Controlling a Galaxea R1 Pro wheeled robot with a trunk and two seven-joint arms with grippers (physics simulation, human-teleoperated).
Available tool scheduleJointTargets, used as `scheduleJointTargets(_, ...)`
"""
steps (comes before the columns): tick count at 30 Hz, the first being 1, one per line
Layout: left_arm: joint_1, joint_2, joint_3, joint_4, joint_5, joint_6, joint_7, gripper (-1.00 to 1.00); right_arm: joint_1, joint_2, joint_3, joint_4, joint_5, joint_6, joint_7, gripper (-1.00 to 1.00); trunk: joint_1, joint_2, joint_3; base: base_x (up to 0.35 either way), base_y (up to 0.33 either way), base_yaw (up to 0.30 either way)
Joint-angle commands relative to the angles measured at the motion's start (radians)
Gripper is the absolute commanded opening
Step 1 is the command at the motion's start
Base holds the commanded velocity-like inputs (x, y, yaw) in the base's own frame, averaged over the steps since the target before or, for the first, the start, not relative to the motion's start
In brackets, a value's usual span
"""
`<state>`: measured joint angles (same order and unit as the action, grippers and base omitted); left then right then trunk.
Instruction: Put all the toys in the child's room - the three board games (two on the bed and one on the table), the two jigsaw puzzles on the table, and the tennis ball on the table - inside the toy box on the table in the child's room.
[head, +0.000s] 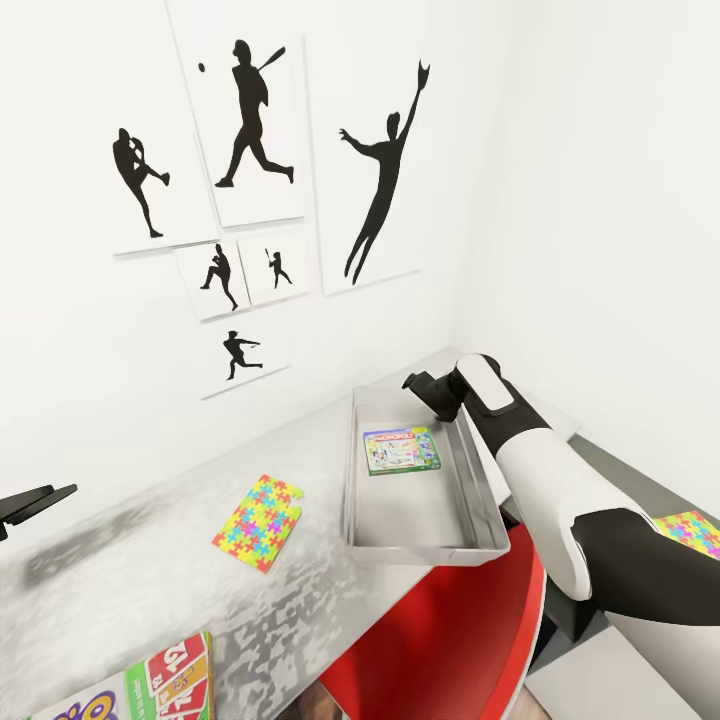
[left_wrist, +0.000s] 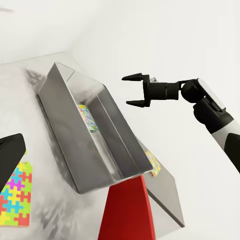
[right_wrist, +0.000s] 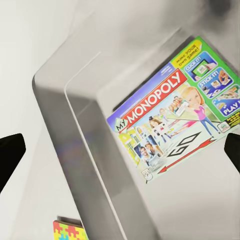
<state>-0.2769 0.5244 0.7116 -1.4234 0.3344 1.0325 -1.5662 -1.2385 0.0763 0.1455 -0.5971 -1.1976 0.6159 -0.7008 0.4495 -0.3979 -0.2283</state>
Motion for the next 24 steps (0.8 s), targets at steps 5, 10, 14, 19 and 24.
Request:
scheduleJointTargets(5,-0.001,0.0,0.0,0.0,-0.001,0.011,-0.005,1.0,-0.001,-0.001,0.003,-0.001,-0.009,0.001,-0.008,1.0,0.001,-0.002,-0.002,-0.117,0.0,0.0)
scheduleJointTargets(10,-0.001,0.0,0.0,0.0,-0.001,0.011,-0.005,1.0,-0.001,-0.001,0.004,-0.002,-0.009,0.001,-0.008,1.0,0.001,-0.002,-0.002,-0.253,0.0,0.0)
scheduleJointTargets(14,-0.001,0.0,0.0,0.0,0.0,0.011,-0.005,1.0,-0.001,-0.001,0.005,-0.004,-0.01,0.001,-0.008,1.0,0.001,-0.002,-0.002,-0.293,0.0,0.0)
scheduleJointTargets(19,-0.001,0.0,0.0,0.0,-0.001,0.011,-0.005,1.0,-0.001,-0.001,0.005,-0.005,-0.01,0.001,-0.008,1.0,0.001,-0.002,-0.001,-0.284,0.0,-0.004)
scheduleJointTargets(24,-0.001,0.0,0.0,0.0,-0.001,0.011,-0.005,1.0,-0.001,-0.001,0.005,-0.007,-0.008,0.001,-0.008,1.0,0.001,-0.002,0.004,-0.155,0.0,-0.052)
